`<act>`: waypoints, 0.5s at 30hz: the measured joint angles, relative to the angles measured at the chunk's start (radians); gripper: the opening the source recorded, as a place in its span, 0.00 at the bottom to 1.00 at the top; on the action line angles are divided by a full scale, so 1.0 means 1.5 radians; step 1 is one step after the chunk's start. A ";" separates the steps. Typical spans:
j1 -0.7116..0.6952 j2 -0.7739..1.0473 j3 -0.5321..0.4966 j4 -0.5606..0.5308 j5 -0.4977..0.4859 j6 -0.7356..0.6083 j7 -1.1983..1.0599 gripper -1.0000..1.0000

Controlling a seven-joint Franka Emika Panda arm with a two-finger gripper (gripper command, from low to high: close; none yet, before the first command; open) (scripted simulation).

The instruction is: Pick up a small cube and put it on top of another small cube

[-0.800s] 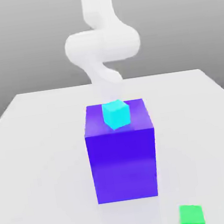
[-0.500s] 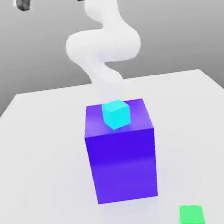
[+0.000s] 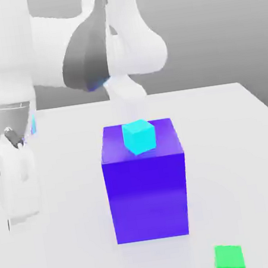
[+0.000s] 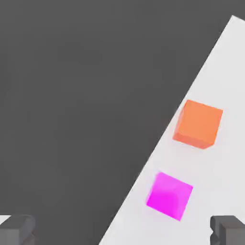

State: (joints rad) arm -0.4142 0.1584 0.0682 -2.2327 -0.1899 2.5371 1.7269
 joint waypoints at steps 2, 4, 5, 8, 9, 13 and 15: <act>-0.007 0.044 -0.007 0.002 0.018 0.015 0.027 0.50; -0.016 0.088 -0.012 0.004 0.043 0.030 0.050 0.50; -0.022 0.109 -0.013 0.006 0.058 0.037 0.059 0.50; -0.035 0.175 -0.013 0.013 0.092 0.069 0.079 0.50; -0.036 0.199 -0.014 0.017 0.094 0.086 0.082 0.50; -0.033 0.262 -0.018 0.031 0.091 0.134 0.087 0.00; -0.033 0.262 -0.018 0.031 0.091 0.134 0.087 0.00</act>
State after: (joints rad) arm -0.4642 0.5518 0.0407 -2.1864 -0.0539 2.7388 1.8581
